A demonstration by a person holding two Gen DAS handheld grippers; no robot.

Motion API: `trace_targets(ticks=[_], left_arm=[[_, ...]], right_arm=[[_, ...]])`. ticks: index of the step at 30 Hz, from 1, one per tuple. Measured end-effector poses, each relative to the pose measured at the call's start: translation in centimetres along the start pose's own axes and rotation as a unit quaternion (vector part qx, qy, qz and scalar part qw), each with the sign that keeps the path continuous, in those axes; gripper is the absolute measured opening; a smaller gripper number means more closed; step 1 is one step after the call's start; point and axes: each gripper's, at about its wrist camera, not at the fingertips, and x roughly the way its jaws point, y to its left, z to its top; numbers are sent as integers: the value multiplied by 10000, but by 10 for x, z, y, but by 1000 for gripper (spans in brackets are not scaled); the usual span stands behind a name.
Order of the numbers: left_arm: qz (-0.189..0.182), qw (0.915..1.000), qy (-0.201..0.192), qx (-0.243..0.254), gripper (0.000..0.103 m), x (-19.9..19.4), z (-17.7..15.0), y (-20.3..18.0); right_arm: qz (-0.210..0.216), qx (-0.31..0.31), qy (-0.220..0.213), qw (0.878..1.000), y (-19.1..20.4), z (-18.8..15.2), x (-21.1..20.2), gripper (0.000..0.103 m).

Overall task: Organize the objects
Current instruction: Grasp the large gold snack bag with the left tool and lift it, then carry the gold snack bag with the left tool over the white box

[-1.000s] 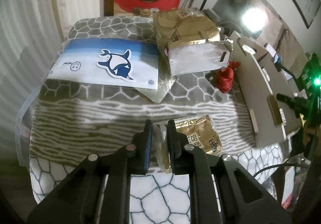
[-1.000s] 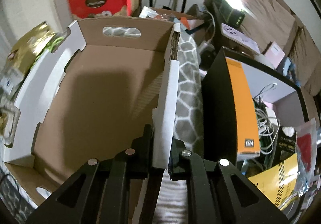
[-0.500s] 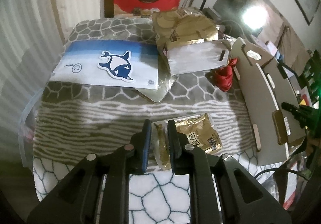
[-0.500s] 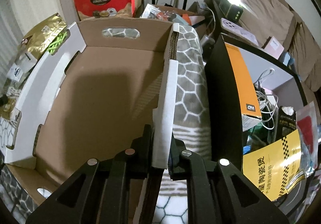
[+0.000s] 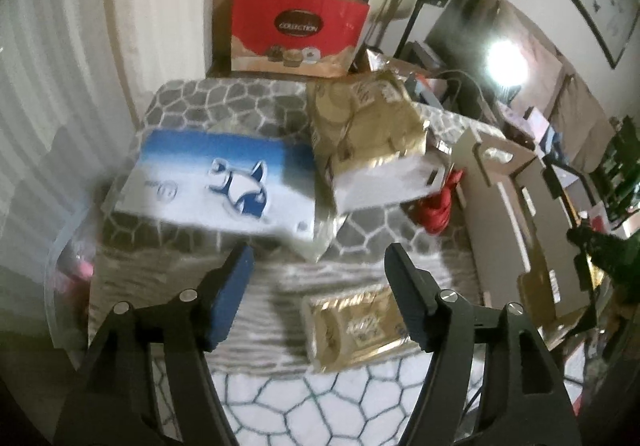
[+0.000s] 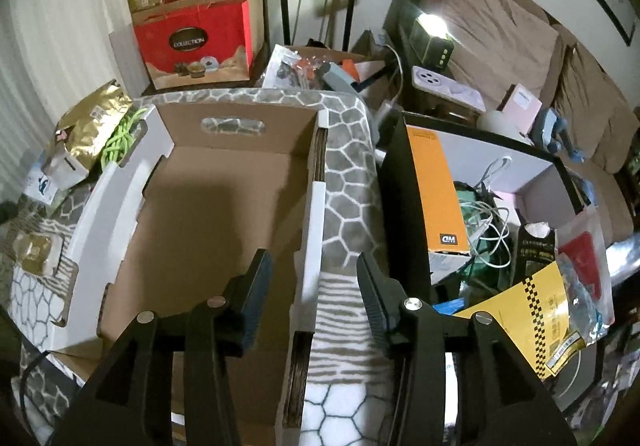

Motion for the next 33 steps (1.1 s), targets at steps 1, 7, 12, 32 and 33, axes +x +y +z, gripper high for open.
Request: trace_targets(ticks=[1,7,12,32,33], left_arm=[[-18,10000,9,19,68,1,5,-2],[-231,9997,-10,-19,89,15,45,-14],[-151,9998,66,-150,89,36,73,-20],[324,9939,1015,298,85,117,98,-68],[297,9943,979,292,79,116,98,-67]], right_arm=[[-14,15,36,10000,0,-1,2,46],[77,183,180,9996,-5,-13,12,46],[96,261,143,9995,-8,-13,9,46],[193,391,327,9985,-8,-21,19,55],[197,388,342,9985,-8,-21,19,55]])
